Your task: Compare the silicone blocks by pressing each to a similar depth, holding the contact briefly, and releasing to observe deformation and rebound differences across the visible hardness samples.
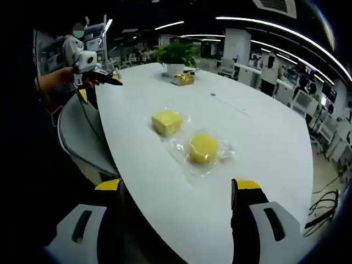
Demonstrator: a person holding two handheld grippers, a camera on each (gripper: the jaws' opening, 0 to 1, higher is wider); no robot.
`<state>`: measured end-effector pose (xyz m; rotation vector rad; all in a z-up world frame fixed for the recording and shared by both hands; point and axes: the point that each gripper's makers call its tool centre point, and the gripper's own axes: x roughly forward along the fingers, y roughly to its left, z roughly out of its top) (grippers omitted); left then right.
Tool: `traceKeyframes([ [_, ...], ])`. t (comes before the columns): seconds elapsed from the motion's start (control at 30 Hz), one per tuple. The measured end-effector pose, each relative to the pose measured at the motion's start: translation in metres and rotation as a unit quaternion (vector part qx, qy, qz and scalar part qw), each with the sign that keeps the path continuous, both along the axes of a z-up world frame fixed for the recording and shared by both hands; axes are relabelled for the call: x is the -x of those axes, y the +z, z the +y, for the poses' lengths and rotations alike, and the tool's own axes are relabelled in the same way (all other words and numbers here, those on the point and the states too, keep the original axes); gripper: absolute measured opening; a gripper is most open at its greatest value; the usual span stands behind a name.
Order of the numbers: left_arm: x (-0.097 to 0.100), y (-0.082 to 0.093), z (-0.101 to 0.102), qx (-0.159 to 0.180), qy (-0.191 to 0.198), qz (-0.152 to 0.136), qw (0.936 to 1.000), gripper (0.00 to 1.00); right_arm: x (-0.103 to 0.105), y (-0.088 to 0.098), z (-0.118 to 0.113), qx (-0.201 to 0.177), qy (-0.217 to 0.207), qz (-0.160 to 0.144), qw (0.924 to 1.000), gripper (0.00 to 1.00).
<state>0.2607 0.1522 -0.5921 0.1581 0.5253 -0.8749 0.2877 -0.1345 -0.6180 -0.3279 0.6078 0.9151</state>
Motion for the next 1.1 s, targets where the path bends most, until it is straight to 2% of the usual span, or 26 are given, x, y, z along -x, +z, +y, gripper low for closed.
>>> traceKeyframes([
  [0.27, -0.006, 0.008, -0.009, 0.010, -0.003, -0.012, 0.9999, 0.97, 0.001, 0.003, 0.011, 0.000, 0.011, -0.008, 0.9999, 0.72],
  [0.57, -0.003, 0.004, -0.011, 0.003, -0.005, -0.007, 1.0000, 0.97, 0.006, -0.002, -0.001, 0.004, 0.005, -0.004, 1.0000, 0.71],
  [0.7, -0.003, 0.006, -0.014, 0.010, -0.004, -0.007, 0.9999, 0.97, 0.008, -0.003, -0.006, 0.001, -0.002, -0.002, 1.0000, 0.71],
  [1.1, -0.006, 0.009, -0.033, 0.006, -0.020, -0.012, 0.9997, 0.97, 0.009, 0.000, -0.015, 0.002, -0.005, -0.010, 0.9999, 0.72],
])
